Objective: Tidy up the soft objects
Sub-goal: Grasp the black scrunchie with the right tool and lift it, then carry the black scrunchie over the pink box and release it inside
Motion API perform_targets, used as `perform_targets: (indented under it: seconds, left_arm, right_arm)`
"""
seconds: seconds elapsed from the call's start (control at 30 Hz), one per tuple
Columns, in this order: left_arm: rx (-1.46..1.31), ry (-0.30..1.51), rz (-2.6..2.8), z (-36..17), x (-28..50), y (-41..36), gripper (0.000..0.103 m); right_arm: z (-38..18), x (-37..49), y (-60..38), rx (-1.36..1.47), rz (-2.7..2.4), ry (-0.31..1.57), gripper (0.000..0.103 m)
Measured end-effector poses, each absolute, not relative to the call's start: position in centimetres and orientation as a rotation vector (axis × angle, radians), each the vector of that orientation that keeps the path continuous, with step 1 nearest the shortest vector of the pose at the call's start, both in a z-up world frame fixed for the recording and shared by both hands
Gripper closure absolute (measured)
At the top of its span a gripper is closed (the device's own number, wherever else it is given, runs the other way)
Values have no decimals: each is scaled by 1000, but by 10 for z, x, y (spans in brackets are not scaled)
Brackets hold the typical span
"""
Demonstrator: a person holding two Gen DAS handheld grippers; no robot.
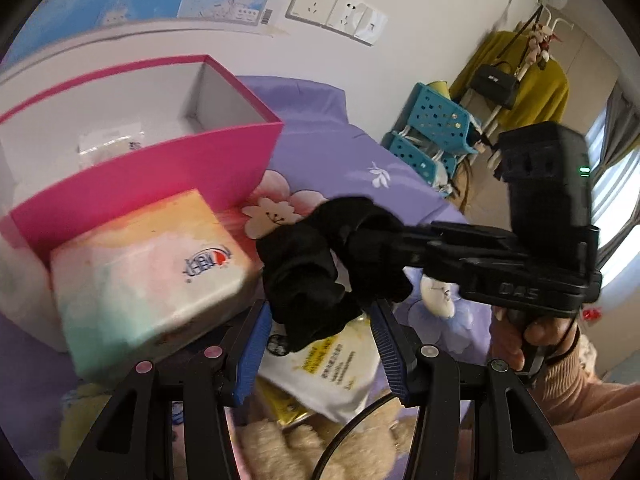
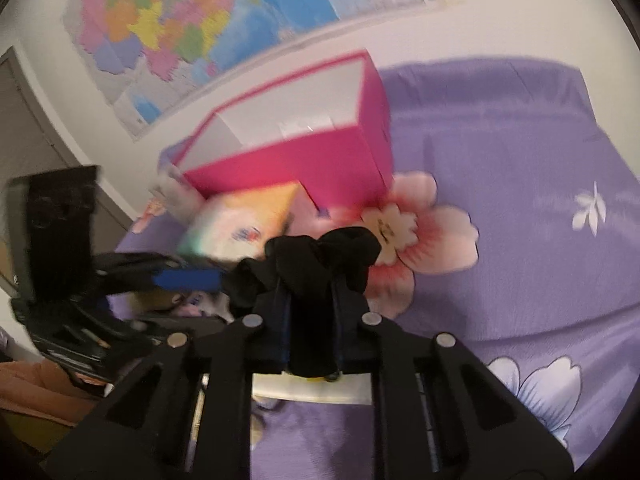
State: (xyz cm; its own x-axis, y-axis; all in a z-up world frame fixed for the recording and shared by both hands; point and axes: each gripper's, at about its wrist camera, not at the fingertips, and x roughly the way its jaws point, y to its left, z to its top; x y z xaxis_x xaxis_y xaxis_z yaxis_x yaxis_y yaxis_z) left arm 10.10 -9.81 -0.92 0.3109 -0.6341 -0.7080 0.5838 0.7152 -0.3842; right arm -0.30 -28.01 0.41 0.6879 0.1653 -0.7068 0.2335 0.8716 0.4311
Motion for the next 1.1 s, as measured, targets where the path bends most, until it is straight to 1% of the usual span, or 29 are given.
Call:
perform_targets:
  seconds: [0.1, 0.17, 0.2, 0.27, 0.57, 0.83, 1.0, 1.1]
  left_arm:
    - [-77, 951, -806, -6, 103, -98, 51]
    - [-95, 935, -814, 0, 103, -96, 53]
    - [-100, 918, -811, 5, 103, -95, 54]
    - [-113, 887, -805, 16, 104, -91, 60]
    - [-109, 768, -694, 61, 129, -80, 64]
    - [-104, 769, -587, 68, 173, -74, 65]
    - [-94, 797, -527, 61, 196, -78, 69]
    - [-81, 821, -491, 54, 208, -81, 69]
  right_arm:
    - [21, -3, -274, 488, -18, 782, 85]
    - [33, 1, -271, 468, 3, 760, 86]
    - [38, 2, -270, 459, 10, 749, 86]
    - [48, 6, -268, 429, 18, 731, 86]
    - [88, 49, -272, 334, 58, 641, 86]
    - [86, 95, -290, 308, 50, 659, 86]
    - [71, 125, -301, 288, 31, 696, 86]
    - [59, 139, -309, 296, 18, 729, 85]
